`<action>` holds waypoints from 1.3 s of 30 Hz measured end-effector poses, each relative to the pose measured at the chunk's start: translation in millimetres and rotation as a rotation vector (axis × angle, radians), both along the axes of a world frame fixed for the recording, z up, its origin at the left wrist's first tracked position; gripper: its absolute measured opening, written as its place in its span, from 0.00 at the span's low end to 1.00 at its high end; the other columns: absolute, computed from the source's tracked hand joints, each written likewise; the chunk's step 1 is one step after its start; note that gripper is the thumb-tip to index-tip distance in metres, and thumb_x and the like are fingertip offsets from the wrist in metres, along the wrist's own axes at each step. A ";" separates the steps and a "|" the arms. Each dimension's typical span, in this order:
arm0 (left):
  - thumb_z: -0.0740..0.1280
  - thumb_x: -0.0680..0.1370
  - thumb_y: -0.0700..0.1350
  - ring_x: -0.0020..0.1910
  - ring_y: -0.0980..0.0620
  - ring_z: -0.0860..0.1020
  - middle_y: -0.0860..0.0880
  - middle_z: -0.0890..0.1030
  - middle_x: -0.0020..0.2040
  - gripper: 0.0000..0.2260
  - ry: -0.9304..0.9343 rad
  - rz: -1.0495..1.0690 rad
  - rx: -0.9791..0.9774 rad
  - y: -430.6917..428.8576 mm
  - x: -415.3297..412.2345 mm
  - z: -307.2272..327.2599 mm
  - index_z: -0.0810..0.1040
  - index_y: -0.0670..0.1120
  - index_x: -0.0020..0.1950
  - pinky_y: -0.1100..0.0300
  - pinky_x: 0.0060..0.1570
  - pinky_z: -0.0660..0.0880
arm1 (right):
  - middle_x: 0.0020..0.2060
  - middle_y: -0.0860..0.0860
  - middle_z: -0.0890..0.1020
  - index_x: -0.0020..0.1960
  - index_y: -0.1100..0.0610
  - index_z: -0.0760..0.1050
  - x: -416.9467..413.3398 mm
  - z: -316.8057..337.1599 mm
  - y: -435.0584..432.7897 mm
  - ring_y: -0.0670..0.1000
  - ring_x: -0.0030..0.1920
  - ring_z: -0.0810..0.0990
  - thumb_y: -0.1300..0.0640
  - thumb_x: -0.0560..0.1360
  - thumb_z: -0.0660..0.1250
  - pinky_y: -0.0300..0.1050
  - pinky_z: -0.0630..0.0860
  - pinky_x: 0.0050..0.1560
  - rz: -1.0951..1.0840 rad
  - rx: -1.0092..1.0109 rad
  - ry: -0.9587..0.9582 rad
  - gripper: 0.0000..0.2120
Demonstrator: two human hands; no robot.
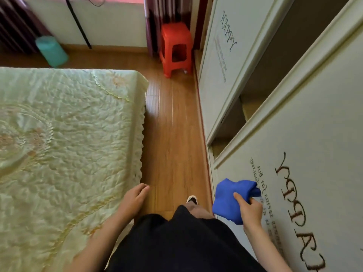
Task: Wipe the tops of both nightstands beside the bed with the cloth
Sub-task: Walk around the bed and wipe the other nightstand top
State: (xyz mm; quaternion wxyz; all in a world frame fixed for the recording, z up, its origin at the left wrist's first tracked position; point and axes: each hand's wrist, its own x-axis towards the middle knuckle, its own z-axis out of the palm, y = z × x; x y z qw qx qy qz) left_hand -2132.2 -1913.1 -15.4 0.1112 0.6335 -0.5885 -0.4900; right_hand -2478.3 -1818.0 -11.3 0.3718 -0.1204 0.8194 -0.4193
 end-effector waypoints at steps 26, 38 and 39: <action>0.57 0.80 0.57 0.45 0.62 0.77 0.59 0.81 0.44 0.09 -0.060 0.111 -0.031 -483.9 -54.3 4.9 0.77 0.61 0.45 0.63 0.43 0.71 | 0.38 0.52 0.82 0.41 0.57 0.77 -73.2 20.4 -555.4 0.53 0.40 0.81 0.57 0.73 0.72 0.43 0.75 0.36 0.245 -0.010 0.012 0.06; 0.57 0.79 0.57 0.48 0.63 0.77 0.60 0.80 0.49 0.09 0.019 0.049 -0.040 -731.4 -105.6 -7.3 0.77 0.61 0.49 0.61 0.48 0.74 | 0.41 0.49 0.81 0.48 0.57 0.77 -123.7 -1.7 -761.6 0.49 0.42 0.80 0.57 0.74 0.71 0.42 0.73 0.37 0.119 0.010 0.016 0.06; 0.57 0.79 0.56 0.48 0.62 0.77 0.59 0.81 0.48 0.09 0.014 0.070 -0.042 -750.6 -107.8 -9.1 0.77 0.60 0.49 0.60 0.48 0.74 | 0.41 0.49 0.81 0.47 0.56 0.77 -125.4 -3.4 -788.6 0.49 0.41 0.80 0.56 0.73 0.71 0.42 0.73 0.36 0.133 0.012 0.011 0.05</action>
